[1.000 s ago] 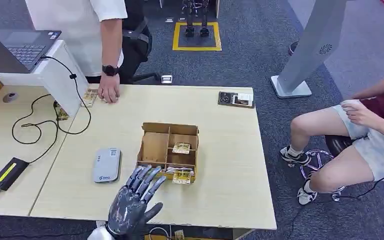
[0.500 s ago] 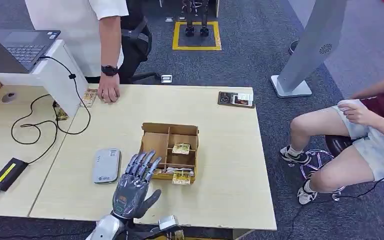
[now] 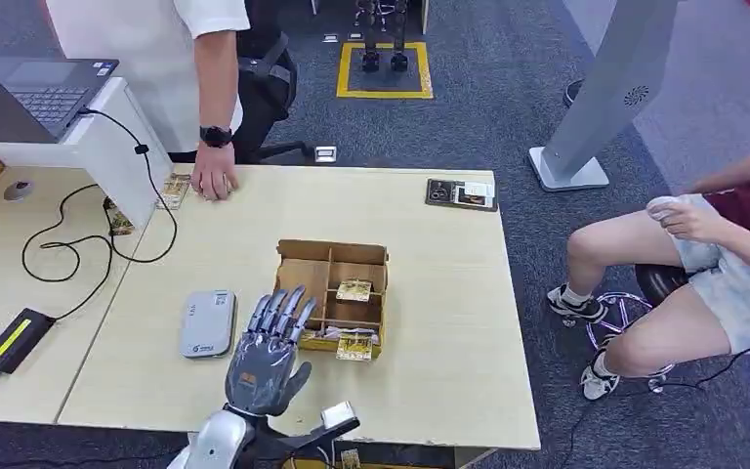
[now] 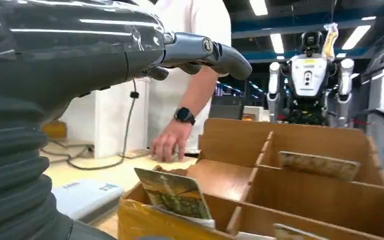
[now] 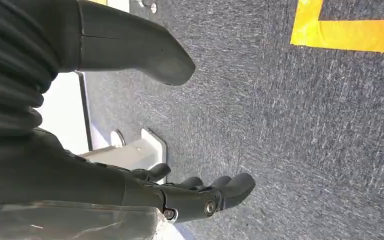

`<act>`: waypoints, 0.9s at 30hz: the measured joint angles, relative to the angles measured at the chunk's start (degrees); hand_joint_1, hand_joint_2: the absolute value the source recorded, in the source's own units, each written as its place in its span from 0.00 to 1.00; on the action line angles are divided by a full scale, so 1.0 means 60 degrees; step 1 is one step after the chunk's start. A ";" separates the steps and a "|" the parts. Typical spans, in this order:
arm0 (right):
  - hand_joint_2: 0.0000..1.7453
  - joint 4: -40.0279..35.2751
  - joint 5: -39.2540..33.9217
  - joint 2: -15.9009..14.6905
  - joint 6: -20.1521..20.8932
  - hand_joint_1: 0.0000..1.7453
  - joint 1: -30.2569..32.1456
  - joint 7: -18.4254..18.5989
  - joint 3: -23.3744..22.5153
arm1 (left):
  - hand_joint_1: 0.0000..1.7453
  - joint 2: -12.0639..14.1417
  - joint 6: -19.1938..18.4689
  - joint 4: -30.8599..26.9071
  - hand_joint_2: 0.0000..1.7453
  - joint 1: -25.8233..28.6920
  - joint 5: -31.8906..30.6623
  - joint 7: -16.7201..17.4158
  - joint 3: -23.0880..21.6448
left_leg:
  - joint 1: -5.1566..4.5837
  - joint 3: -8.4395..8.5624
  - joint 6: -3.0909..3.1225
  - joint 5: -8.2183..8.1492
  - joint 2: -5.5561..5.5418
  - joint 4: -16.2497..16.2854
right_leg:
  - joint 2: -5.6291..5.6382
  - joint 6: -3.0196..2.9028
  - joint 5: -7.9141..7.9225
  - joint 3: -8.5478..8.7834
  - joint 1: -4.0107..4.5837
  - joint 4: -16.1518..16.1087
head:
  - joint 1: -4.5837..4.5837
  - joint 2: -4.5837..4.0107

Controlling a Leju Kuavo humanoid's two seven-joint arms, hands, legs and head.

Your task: Pass the card to the sensor for recognition and then transmit it.

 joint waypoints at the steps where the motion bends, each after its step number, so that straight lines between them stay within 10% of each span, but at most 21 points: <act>1: 1.00 0.0000 0.0004 0.0000 0.0000 0.00 -0.0002 0.0000 0.0029 | 0.00 0.0018 -0.0007 0.0007 1.00 -0.0034 -0.0047 0.0044 0.0000 | 0.0000 0.0000 0.0000 0.0000 0.0000 0.0000 | 0.0000 0.0000 0.0000 0.0000 0.0000 0.0000 | 0.0000 0.0000; 27: 1.00 0.0179 0.0004 -0.0036 -0.0058 0.00 -0.0127 0.0197 0.0426 | 0.00 0.0124 -0.0641 0.0648 1.00 -0.0528 -0.0619 0.0907 0.0102 | 0.0000 0.0000 0.0000 0.0000 0.0000 0.0000 | 0.0000 0.0000 0.0000 0.0000 0.0000 0.0000 | 0.0000 0.0000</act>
